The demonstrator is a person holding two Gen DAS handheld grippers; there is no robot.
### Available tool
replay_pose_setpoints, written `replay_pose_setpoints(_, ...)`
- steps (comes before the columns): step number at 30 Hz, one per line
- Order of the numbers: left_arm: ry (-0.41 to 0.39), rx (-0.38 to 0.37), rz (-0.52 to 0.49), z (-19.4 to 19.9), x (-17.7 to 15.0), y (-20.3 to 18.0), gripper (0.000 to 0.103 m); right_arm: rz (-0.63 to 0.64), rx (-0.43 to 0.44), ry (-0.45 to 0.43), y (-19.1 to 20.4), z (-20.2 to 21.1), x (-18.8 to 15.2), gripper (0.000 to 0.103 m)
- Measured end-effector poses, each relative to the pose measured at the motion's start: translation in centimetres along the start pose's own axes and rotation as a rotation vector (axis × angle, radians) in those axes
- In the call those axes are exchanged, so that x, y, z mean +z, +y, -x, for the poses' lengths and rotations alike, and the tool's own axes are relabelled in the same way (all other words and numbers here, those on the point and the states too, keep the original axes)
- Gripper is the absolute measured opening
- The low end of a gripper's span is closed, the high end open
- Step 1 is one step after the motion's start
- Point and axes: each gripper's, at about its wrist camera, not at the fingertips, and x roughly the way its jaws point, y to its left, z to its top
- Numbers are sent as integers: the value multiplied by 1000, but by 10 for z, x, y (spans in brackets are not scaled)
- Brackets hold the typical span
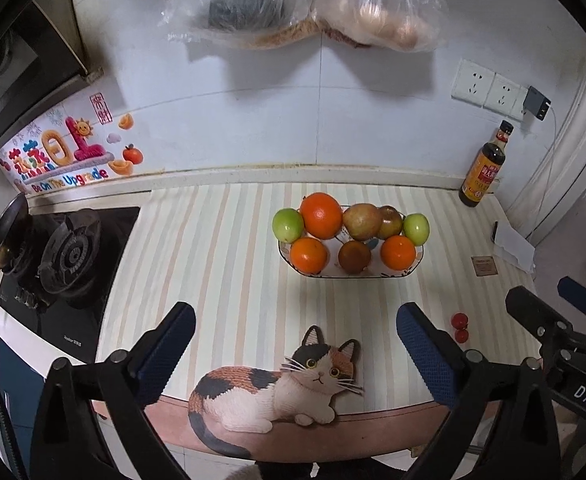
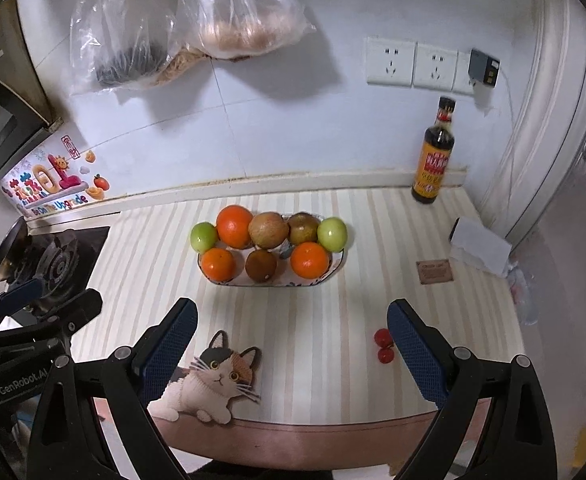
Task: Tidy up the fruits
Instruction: 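Grasp a red cherry tomato with the right gripper while the left gripper grasps the other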
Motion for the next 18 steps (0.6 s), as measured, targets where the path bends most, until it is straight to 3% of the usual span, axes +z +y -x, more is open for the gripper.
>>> replay_pose_setpoints(3, 34, 1, -14, -16, -1, -10, 103, -34, 31, 33, -13, -15, -2, 98)
replay_pose_setpoints(7, 76, 16, -66, -40, -2, -33, 103, -170, 115, 126, -57, -52, -12, 98)
replay_pose_setpoints(14, 203, 21, -236, -113, -9, -104, 103, -355, 6, 245, -151, -122, -61, 96)
replay_pose_setpoints(16, 246, 12, -274, -134, -12, -123, 103, -396, 0, 301, -172, -146, -78, 77)
replay_pose_setpoints(18, 299, -1, -307, -156, -18, -141, 103, -433, 5, 344, -189, -168, -99, 66)
